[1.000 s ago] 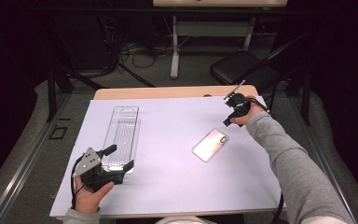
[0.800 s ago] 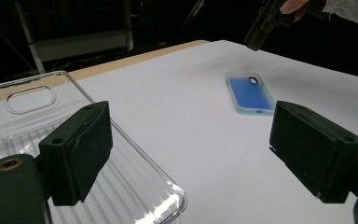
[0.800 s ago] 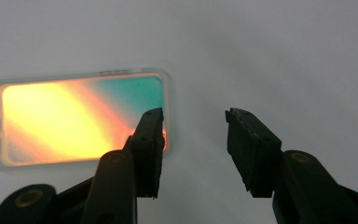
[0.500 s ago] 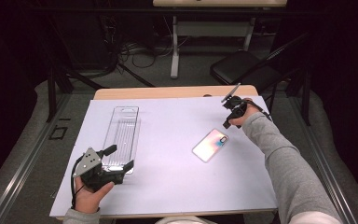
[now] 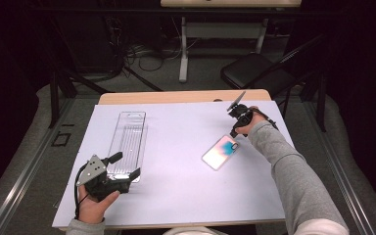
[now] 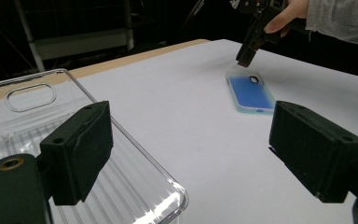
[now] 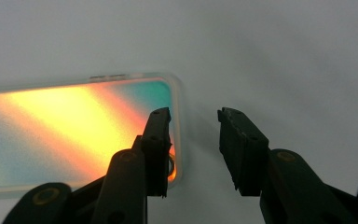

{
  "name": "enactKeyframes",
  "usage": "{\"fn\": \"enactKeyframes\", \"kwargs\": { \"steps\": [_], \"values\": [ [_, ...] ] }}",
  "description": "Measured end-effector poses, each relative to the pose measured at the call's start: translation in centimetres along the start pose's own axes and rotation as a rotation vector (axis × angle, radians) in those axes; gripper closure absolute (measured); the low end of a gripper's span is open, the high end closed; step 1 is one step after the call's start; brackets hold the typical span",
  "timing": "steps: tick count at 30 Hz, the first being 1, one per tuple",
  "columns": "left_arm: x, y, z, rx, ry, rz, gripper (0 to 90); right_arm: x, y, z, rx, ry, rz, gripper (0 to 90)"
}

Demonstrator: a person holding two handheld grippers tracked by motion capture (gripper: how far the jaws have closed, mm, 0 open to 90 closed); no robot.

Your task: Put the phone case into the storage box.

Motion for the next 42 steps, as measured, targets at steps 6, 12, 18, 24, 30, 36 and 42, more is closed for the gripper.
{"fn": "enactKeyframes", "kwargs": {
  "steps": [6, 12, 18, 24, 30, 36, 42],
  "values": [
    [0.0, 0.0, 0.0, 0.001, 0.000, 0.002, 13.4, -0.3, -0.1, -0.4, -0.014, 0.004, 0.006, 65.1],
    [0.0, 0.0, 0.0, 0.001, -0.001, 0.000, 13.4, -0.4, -0.3, -0.9, -0.028, 0.013, 0.005, 70.3],
    [0.0, 0.0, 0.0, 0.001, 0.000, 0.000, 13.5, -0.6, -0.4, -1.4, -0.043, 0.022, 0.008, 73.8],
    [0.0, -0.1, 0.0, -0.001, -0.001, 0.000, 13.5, -0.7, -0.5, -1.7, -0.053, 0.029, 0.013, 76.1],
    [0.0, -0.1, 0.0, -0.001, -0.001, 0.001, 13.5, -0.7, -0.6, -1.8, -0.060, 0.033, 0.009, 78.6],
    [-0.1, -0.1, 0.0, -0.003, 0.002, 0.002, 13.5, -0.8, -0.6, -1.9, -0.061, 0.040, 0.006, 82.6],
    [0.0, -0.2, -0.1, -0.005, 0.000, 0.003, 13.5, -0.7, -0.6, -1.8, -0.064, 0.036, 0.012, 85.7]
  ]
}}
Point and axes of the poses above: each handheld gripper's, and its own axes: z roughly backward along the jaws, y roughly out of its top, x roughly to its right, the point moved 8 cm from there along -z, roughly forward along the jaws
